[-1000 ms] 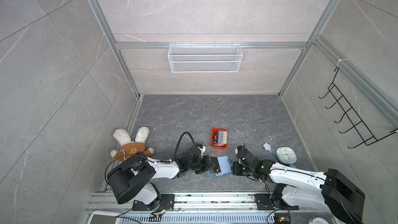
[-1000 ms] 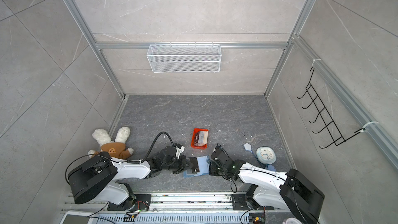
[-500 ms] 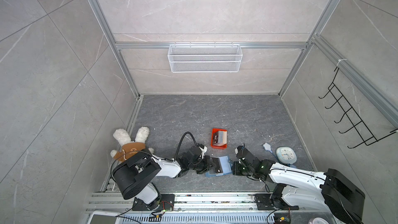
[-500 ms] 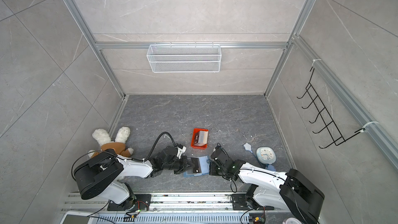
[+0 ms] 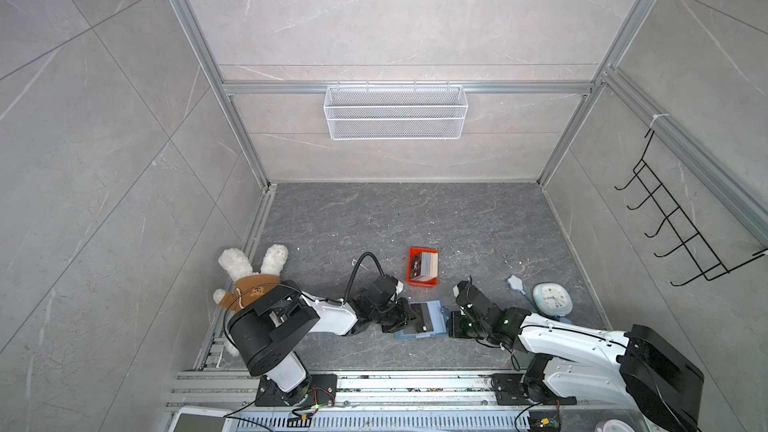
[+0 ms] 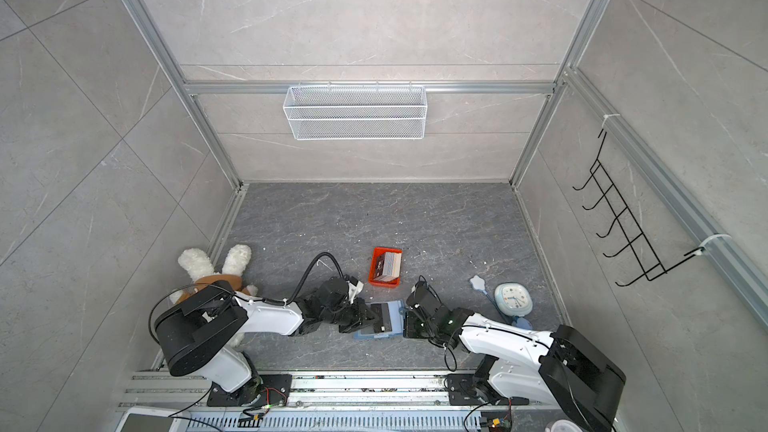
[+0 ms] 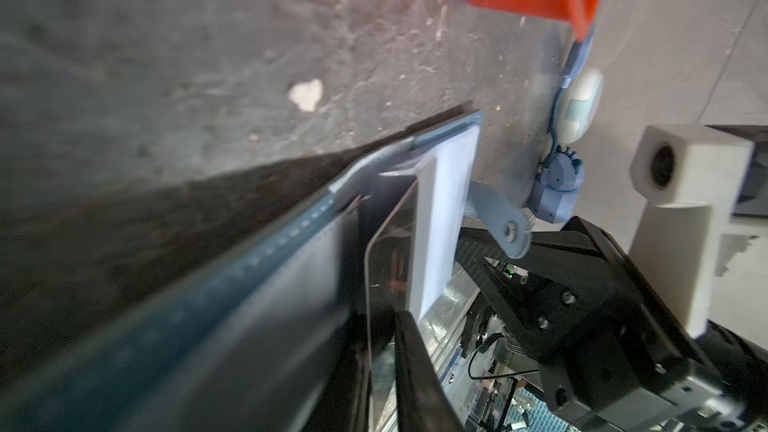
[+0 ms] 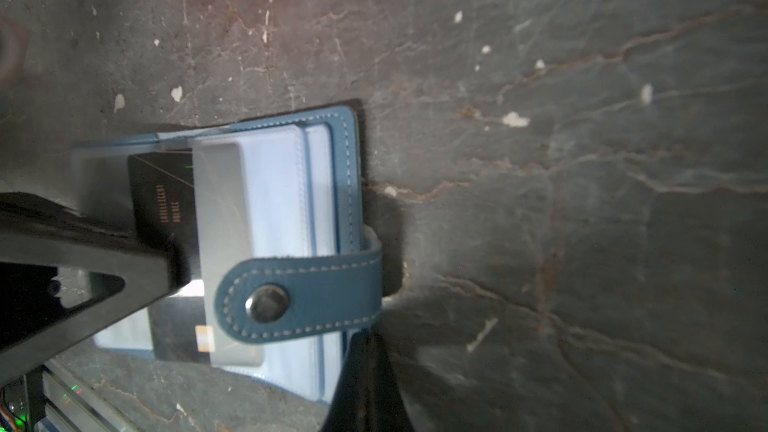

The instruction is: Put the credit cards into the card holder

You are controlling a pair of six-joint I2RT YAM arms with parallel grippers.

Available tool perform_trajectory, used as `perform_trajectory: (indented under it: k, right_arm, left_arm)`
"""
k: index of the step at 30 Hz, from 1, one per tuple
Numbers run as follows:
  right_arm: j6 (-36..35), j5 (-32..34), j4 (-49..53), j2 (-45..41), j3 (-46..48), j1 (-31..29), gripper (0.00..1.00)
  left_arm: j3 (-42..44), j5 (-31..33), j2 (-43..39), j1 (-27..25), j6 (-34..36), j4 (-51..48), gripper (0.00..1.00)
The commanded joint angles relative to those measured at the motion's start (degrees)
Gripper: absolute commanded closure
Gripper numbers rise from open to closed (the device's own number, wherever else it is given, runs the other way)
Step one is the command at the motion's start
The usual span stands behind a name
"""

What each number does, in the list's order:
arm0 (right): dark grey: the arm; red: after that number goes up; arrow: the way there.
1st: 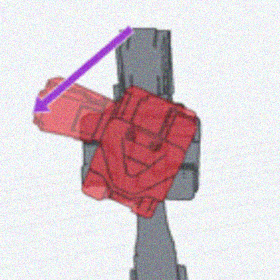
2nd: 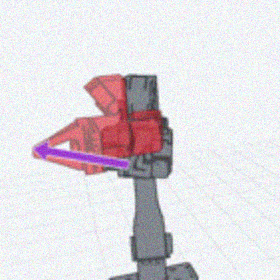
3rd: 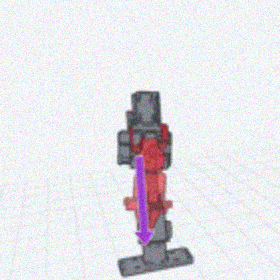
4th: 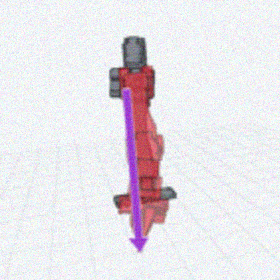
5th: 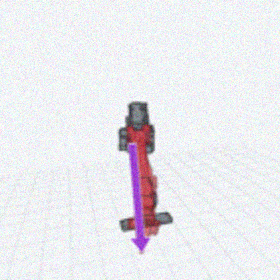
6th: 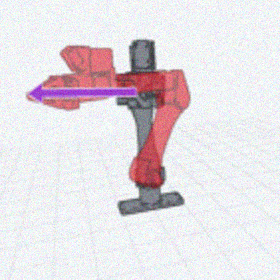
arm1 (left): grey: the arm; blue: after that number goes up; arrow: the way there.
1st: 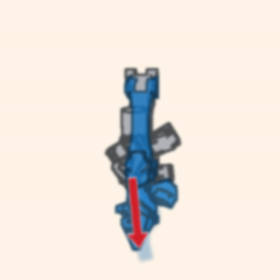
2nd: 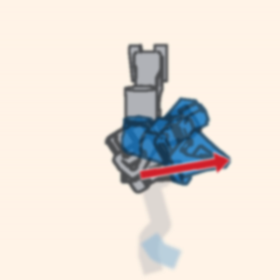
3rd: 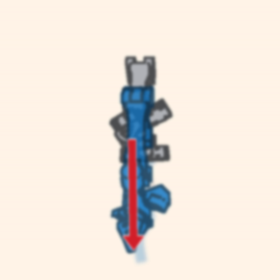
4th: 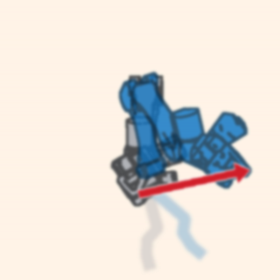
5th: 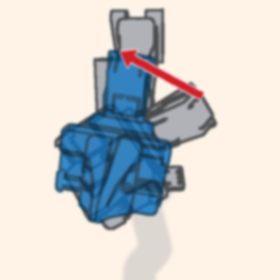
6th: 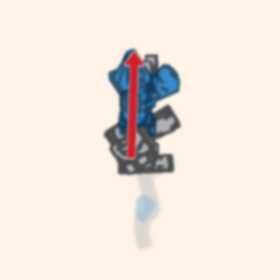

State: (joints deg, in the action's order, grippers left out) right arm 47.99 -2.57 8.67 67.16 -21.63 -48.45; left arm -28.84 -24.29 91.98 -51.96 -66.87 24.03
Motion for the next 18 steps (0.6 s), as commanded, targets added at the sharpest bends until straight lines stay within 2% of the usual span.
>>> perform_trajectory:
  k: [1, 8, 18]
  right_arm:
    - [0.1, 1.6, 2.8, 2.2, 1.2, 0.1, 0.95]
    - [-0.1, 1.9, 2.9, 3.1, 1.0, 0.1, 0.96]
    - [-0.4, 2.1, 3.4, 3.8, 0.5, 0.1, 0.96]
  left_arm:
    - [-2.1, 2.3, -0.8, 0.1, 2.5, -8.3, 0.79]
    - [-5.7, 5.8, -3.0, 0.2, 5.6, -20.3, 0.73]
    - [-8.4, 9.2, -4.1, 0.2, 7.0, -28.6, 0.74]
